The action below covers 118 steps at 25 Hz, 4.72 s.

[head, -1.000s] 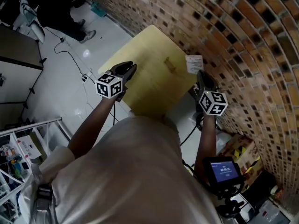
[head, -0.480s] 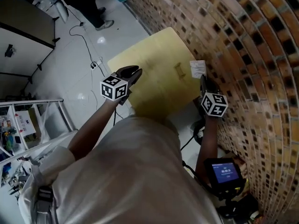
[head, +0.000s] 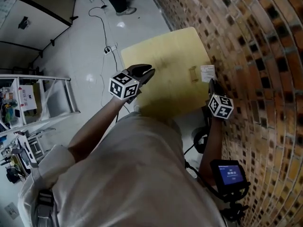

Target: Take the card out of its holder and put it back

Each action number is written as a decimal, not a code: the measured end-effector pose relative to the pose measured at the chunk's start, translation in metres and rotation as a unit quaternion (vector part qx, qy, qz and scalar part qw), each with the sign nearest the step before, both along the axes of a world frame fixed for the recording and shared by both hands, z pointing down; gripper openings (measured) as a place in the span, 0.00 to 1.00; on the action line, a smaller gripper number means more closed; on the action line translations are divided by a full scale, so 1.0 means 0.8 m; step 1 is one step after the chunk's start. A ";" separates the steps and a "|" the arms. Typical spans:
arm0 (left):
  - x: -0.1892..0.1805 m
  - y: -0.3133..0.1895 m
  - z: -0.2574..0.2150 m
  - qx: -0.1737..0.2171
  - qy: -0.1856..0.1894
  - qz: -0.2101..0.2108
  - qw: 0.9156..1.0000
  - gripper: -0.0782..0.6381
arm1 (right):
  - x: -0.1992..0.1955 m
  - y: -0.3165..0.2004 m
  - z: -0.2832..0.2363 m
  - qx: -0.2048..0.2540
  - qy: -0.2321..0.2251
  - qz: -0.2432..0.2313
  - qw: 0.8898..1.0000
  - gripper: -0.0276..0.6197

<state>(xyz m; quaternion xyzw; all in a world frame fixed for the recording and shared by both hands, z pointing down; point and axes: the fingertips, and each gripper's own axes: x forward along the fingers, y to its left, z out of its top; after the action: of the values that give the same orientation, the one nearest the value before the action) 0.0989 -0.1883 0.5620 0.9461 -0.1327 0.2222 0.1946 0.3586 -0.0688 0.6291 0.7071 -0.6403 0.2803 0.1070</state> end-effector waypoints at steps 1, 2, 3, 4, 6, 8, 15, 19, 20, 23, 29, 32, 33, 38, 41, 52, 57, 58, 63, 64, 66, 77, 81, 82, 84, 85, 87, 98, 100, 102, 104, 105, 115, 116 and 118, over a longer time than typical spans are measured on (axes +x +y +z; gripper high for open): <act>-0.001 -0.001 0.000 -0.001 -0.001 -0.004 1.000 0.25 | 0.001 -0.003 0.007 -0.004 -0.001 -0.004 1.000 0.06; -0.002 -0.003 0.001 -0.002 -0.002 -0.009 1.000 0.25 | 0.002 -0.006 0.013 -0.009 -0.003 -0.007 1.000 0.06; -0.003 -0.004 0.002 -0.003 -0.002 -0.014 1.000 0.25 | 0.002 -0.009 0.019 -0.013 -0.005 -0.010 1.000 0.06; -0.004 -0.006 0.003 -0.004 -0.003 -0.018 1.000 0.25 | 0.002 -0.012 0.026 -0.017 -0.007 -0.013 1.000 0.06; -0.003 -0.008 0.005 -0.005 -0.004 -0.024 1.000 0.25 | 0.002 -0.019 0.039 -0.025 -0.009 -0.020 0.999 0.06; -0.004 -0.008 0.006 -0.006 -0.004 -0.027 1.000 0.25 | 0.000 -0.023 0.050 -0.034 -0.007 -0.028 0.999 0.06; -0.014 -0.009 0.004 -0.009 -0.004 -0.044 0.999 0.25 | -0.010 -0.038 0.093 -0.070 0.001 -0.049 0.996 0.06; -0.017 -0.009 0.002 -0.008 -0.005 -0.049 0.999 0.25 | -0.012 -0.045 0.112 -0.084 0.000 -0.057 0.995 0.06; -0.016 -0.010 0.004 -0.007 -0.007 -0.050 0.999 0.25 | -0.010 -0.047 0.120 -0.087 -0.001 -0.058 0.994 0.06; -0.012 -0.011 0.008 -0.002 -0.012 -0.050 0.999 0.25 | -0.006 -0.051 0.139 -0.099 -0.003 -0.060 0.993 0.06; -0.012 -0.010 0.008 -0.003 -0.014 -0.055 0.998 0.25 | -0.003 -0.050 0.156 -0.104 -0.008 -0.058 0.993 0.06; -0.014 -0.008 0.010 -0.004 -0.016 -0.057 0.998 0.25 | -0.003 -0.050 0.162 -0.105 -0.010 -0.056 0.993 0.06; -0.014 -0.008 0.010 -0.004 -0.017 -0.058 0.998 0.25 | -0.004 -0.050 0.164 -0.106 -0.009 -0.058 0.993 0.06; -0.018 -0.009 0.011 -0.004 -0.019 -0.066 0.998 0.25 | -0.005 -0.053 0.170 -0.109 -0.005 -0.063 0.992 0.06; -0.020 -0.009 0.011 -0.003 -0.020 -0.069 0.997 0.25 | -0.005 -0.053 0.175 -0.110 -0.005 -0.062 0.992 0.06; -0.024 -0.007 0.011 -0.002 -0.026 -0.075 0.997 0.25 | -0.010 -0.054 0.201 -0.117 -0.016 -0.058 0.991 0.06; -0.027 -0.007 0.011 -0.002 -0.027 -0.080 0.996 0.25 | -0.008 -0.054 0.210 -0.120 -0.019 -0.055 0.991 0.06; -0.028 -0.006 0.011 -0.001 -0.027 -0.081 0.996 0.25 | -0.008 -0.054 0.210 -0.121 -0.019 -0.054 0.991 0.06; -0.031 -0.003 0.012 -0.002 -0.031 -0.087 0.996 0.25 | -0.010 -0.054 0.216 -0.122 -0.023 -0.056 0.991 0.06; -0.032 -0.003 0.013 -0.001 -0.032 -0.089 0.996 0.25 | -0.010 -0.054 0.217 -0.122 -0.023 -0.056 0.991 0.06; -0.032 -0.001 0.014 -0.001 -0.033 -0.091 0.995 0.25 | -0.010 -0.055 0.222 -0.124 -0.025 -0.057 0.990 0.06; -0.035 0.008 0.018 -0.006 -0.034 -0.103 0.994 0.25 | -0.007 -0.058 0.233 -0.124 -0.003 -0.056 0.991 0.07; -0.030 0.004 0.017 -0.006 -0.027 -0.094 0.995 0.25 | -0.007 -0.065 0.224 -0.124 0.039 -0.058 0.990 0.26; -0.027 0.001 0.016 -0.005 -0.025 -0.090 0.996 0.25 | -0.003 -0.068 0.214 -0.114 0.041 -0.048 0.991 0.29; -0.019 0.001 0.015 -0.005 -0.020 -0.081 0.997 0.25 | 0.005 -0.070 0.186 -0.089 0.043 -0.025 0.995 0.32; -0.018 0.002 0.015 -0.006 -0.018 -0.077 0.997 0.25 | 0.005 -0.070 0.172 -0.076 0.043 -0.016 0.996 0.32; -0.019 0.007 0.015 -0.008 -0.015 -0.070 0.997 0.25 | -0.003 -0.071 0.142 -0.052 0.040 -0.008 0.998 0.33; -0.055 0.003 0.022 -0.030 0.018 -0.007 0.999 0.25 | -0.087 -0.045 0.049 0.006 0.046 0.022 0.999 0.30; -0.081 -0.004 0.021 -0.032 0.019 0.010 0.999 0.25 | -0.110 -0.032 0.043 -0.002 0.055 0.035 0.998 0.29; -0.112 -0.021 0.019 -0.027 0.019 0.022 0.999 0.25 | -0.138 -0.024 0.037 -0.007 0.062 0.049 0.997 0.29; -0.141 -0.039 0.017 -0.025 0.023 0.029 0.999 0.25 | -0.164 -0.014 0.028 -0.009 0.066 0.066 0.996 0.28; -0.156 -0.046 0.016 -0.025 0.027 0.031 0.999 0.25 | -0.175 -0.008 0.024 -0.008 0.066 0.077 0.995 0.27; -0.273 -0.077 0.036 -0.030 0.030 0.067 0.997 0.25 | -0.295 0.060 0.026 -0.011 0.060 0.169 0.984 0.23; -0.281 -0.074 0.037 -0.031 0.028 0.071 0.997 0.25 | -0.307 0.068 0.025 -0.010 0.056 0.175 0.983 0.23; -0.295 -0.068 0.034 -0.030 0.026 0.080 0.996 0.25 | -0.326 0.084 0.024 -0.005 0.048 0.186 0.981 0.22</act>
<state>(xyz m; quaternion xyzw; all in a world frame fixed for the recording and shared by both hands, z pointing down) -0.1372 -0.2425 0.5896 0.9529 -0.0449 0.2165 0.2076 0.0977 -0.0015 0.6481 0.8261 -0.4899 0.2645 0.0872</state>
